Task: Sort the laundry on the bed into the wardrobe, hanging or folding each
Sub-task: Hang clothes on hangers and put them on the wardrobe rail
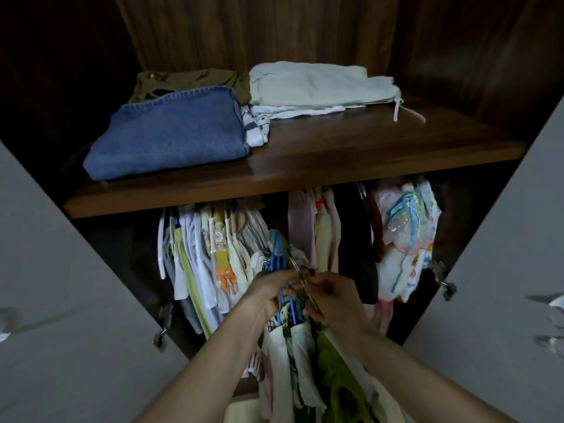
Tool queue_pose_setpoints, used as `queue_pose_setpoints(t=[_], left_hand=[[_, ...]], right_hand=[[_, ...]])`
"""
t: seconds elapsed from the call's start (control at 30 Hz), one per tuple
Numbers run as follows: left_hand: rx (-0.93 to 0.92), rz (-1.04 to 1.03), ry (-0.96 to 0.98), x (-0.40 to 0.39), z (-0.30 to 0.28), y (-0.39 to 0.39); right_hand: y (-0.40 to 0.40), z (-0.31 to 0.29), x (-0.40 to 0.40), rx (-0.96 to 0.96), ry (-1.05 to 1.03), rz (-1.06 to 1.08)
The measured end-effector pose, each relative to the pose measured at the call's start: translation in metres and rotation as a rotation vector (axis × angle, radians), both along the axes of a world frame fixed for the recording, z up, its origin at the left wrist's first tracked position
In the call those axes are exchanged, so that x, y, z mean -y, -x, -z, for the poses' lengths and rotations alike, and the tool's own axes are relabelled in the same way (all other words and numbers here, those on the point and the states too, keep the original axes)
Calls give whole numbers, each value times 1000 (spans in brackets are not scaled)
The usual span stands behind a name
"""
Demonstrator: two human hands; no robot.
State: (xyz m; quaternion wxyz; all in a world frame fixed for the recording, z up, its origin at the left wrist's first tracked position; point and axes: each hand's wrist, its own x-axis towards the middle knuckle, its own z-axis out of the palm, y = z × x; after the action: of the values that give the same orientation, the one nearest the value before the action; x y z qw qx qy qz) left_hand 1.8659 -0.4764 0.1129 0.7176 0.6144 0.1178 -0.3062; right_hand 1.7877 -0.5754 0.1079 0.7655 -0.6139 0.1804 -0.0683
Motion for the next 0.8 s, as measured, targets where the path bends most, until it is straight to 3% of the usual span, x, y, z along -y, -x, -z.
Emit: queue_pose_setpoints(t=[0.17, 0.23, 0.3, 0.43, 0.57, 0.73, 0.8], left_hand=[[37, -32, -115, 10, 31, -25], [42, -42, -108, 14, 47, -38], [48, -70, -76, 18, 67, -54], [93, -170, 16, 29, 103, -99], [248, -90, 106, 35, 119, -132], [340, -86, 271, 50, 139, -172], [419, -127, 294, 59, 143, -182]], right_hand=[[-28, 37, 23, -26, 251, -137], [-47, 44, 42, -12, 453, -216], [-67, 53, 61, 22, 519, -306], [-106, 85, 86, 275, 772, -226], [-144, 117, 98, 558, 1023, -67], [-191, 127, 98, 964, 1756, 229], [-217, 136, 100, 962, 2115, 289]])
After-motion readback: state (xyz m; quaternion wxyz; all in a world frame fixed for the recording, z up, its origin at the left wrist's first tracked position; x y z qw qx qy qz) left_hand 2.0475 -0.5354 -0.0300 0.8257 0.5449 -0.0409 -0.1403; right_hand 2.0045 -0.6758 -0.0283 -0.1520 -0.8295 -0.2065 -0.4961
